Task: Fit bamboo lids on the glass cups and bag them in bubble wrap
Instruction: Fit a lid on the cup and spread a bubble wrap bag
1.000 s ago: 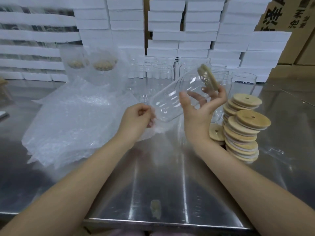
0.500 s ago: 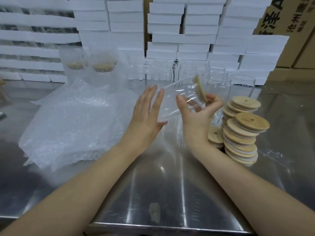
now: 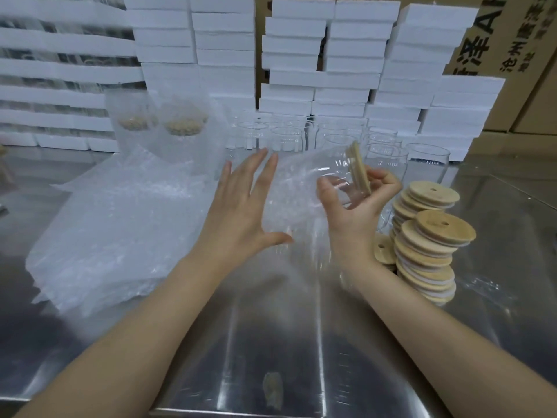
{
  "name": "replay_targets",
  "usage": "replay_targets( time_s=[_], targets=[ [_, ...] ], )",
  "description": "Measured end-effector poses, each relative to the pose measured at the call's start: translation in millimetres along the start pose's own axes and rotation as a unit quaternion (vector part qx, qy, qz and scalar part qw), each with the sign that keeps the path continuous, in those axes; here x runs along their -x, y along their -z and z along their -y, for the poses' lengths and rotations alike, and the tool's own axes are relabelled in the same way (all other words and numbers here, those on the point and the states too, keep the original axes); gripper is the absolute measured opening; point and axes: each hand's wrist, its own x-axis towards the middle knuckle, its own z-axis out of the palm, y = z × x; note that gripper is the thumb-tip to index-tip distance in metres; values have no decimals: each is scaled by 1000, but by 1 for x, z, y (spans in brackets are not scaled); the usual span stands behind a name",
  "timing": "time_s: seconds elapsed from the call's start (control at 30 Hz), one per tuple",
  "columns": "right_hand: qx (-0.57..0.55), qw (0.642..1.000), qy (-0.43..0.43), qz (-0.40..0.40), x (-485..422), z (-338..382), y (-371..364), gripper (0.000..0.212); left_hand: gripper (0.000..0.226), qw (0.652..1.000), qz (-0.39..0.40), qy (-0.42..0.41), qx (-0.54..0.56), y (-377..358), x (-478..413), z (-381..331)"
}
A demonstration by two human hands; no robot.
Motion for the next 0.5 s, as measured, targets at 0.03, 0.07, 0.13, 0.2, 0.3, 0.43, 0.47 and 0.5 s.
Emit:
replay_targets(
  time_s=[0.03, 0.07, 0.13, 0.2, 0.3, 0.43, 0.47, 0.5],
  targets=[
    [-5, 1000, 1, 1, 1, 2, -1, 59, 120, 1000, -8, 6, -5, 0, 1, 3],
    [-11, 1000, -1, 3, 3, 3, -3, 58, 116, 1000, -25, 10, -8, 0, 1, 5],
    [-25, 1000, -12, 10, 7, 5, -6, 58, 113, 998, -66, 12, -15, 2, 2, 7],
    [-23, 999, -18, 26, 10, 5, -7, 56, 113, 994, -100, -5, -41, 4, 3, 8],
    [-31, 995, -67, 71, 14, 1, -6, 58, 108, 986, -138, -42, -88, 6, 2, 8],
    [17, 979, -96, 181, 25, -2, -12, 45, 91, 978, -167, -68, -109, 1, 3, 1],
    [14, 974, -104, 201, 26, -3, -13, 41, 89, 979, -163, -63, -103, 0, 4, -1],
    [8, 970, -111, 217, 23, -3, -12, 37, 88, 981, -158, -57, -95, 0, 4, -2]
  ],
)
